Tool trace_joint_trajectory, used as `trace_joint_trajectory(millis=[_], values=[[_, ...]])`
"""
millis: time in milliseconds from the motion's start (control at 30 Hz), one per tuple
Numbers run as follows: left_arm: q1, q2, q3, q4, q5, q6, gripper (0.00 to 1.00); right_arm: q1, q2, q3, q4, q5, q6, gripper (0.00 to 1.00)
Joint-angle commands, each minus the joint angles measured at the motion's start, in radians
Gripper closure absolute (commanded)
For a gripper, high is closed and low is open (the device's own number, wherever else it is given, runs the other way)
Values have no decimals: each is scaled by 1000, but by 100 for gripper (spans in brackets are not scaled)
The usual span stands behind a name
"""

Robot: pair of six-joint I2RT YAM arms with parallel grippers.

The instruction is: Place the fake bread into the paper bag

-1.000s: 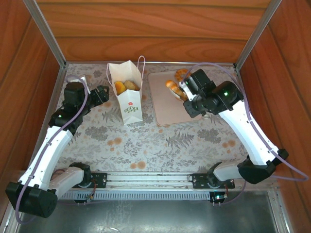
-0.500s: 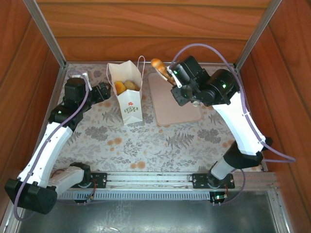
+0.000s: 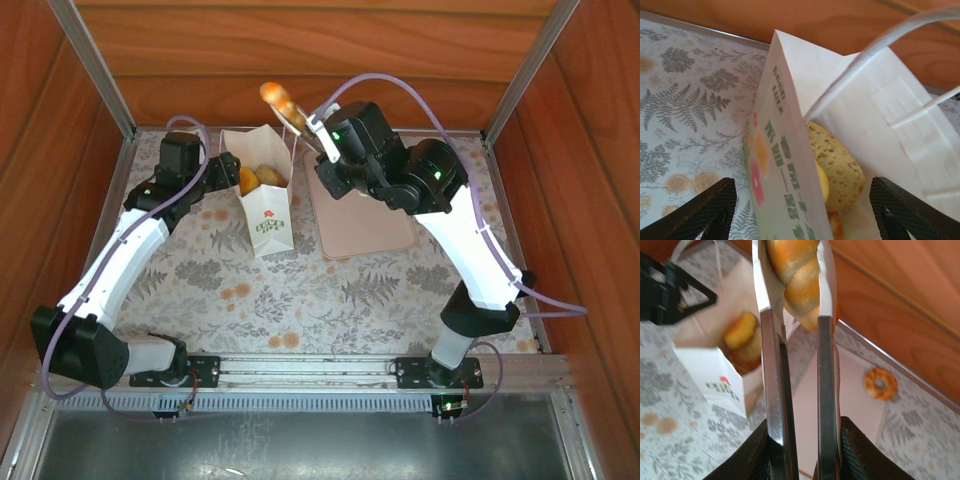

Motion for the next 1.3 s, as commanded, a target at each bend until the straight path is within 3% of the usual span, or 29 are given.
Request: trace_joint_trajectory(millis=[0,300,1000,1267], values=[[-7,9,11,-12,-49,23,26,12,37,-16,184,-74,-21,76],[-6,-29,-39,-12,-113,59,39,12,185,24,191,-92,10,76],[-5,-42,-59,-17,-159,113,42,-24,294,27,-55,-26,27,74],[-6,-42,-59,-17,-167,124,45,-31,301,14,-69,-4,25,62]])
